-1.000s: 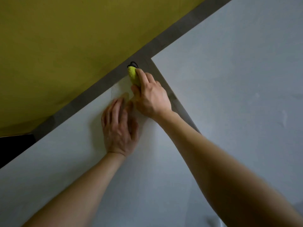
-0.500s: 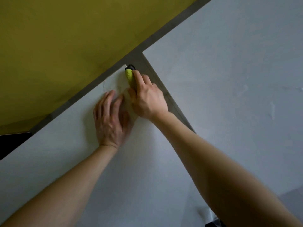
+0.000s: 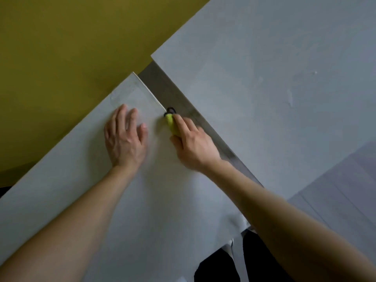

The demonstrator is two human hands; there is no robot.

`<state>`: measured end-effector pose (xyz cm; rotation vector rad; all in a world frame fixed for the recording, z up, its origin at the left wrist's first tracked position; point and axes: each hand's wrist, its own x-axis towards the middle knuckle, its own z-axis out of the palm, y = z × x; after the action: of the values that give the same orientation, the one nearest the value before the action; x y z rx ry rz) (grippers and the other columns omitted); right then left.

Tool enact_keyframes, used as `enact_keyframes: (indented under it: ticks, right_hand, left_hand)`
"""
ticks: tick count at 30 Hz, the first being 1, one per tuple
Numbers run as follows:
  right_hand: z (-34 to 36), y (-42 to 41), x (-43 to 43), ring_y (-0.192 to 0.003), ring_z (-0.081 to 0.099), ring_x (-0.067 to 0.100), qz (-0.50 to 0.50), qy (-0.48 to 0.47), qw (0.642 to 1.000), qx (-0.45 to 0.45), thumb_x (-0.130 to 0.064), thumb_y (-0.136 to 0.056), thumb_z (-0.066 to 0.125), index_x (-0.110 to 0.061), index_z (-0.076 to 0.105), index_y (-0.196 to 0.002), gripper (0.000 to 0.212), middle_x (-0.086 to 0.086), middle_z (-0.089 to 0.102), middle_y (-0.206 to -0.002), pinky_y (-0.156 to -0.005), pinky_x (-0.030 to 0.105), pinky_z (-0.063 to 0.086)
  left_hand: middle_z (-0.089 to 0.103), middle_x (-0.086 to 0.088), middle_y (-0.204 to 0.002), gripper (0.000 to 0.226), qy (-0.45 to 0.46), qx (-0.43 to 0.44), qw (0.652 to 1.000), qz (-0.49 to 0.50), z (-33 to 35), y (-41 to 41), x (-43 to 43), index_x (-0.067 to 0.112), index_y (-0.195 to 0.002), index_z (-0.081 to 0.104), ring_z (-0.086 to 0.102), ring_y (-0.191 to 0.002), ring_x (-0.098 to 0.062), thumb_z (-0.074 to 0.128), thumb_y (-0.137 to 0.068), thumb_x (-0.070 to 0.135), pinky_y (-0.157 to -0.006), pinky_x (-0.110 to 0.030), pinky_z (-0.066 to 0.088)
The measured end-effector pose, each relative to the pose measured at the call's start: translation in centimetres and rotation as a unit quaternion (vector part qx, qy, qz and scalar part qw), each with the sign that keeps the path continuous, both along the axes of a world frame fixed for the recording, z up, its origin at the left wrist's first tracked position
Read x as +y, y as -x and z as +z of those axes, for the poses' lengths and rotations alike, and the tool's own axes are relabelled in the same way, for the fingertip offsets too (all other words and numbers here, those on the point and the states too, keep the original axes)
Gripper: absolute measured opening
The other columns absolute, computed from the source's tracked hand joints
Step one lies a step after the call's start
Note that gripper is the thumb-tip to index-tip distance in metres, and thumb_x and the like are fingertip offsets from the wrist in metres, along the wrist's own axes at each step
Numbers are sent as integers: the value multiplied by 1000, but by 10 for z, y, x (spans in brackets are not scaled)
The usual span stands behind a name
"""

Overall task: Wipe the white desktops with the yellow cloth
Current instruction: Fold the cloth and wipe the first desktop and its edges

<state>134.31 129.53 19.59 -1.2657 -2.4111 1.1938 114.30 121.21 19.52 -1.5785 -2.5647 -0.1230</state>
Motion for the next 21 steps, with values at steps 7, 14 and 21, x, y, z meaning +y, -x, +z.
enact_keyframes:
  ticks: [7, 14, 21]
  right_hand:
    - [2, -29, -19, -121, 58, 35, -6, -7, 1000, 4, -43, -110, 51, -33, 29, -166, 62, -2, 46, -160, -99, 50, 53]
    - [4, -159, -90, -131, 57, 31, 1, 20, 999, -32, -52, -109, 44, -43, 22, -166, 62, -12, 42, -164, -106, 51, 51]
    - [9, 17, 13, -116, 66, 42, 4, 3, 1000, -23, -46, -111, 43, -30, 29, -167, 60, 8, 54, -153, -95, 47, 54]
  left_hand:
    - [-6, -10, -180, 132, 212, -231, 949, 43, 40, -91, -77, 41, -172, 5, -5, -167, -33, 42, -63, 106, -134, -53, 9]
    - [-24, -20, -176, 173, 289, -177, 941, 8, 43, -106, -84, 39, -167, -21, -23, -164, -42, 66, -33, 106, -132, -65, 4]
    - [-27, -25, -174, 170, 349, -108, 931, 13, 53, -111, -71, 33, -161, -37, -24, -163, -44, 64, -46, 107, -132, -61, 9]
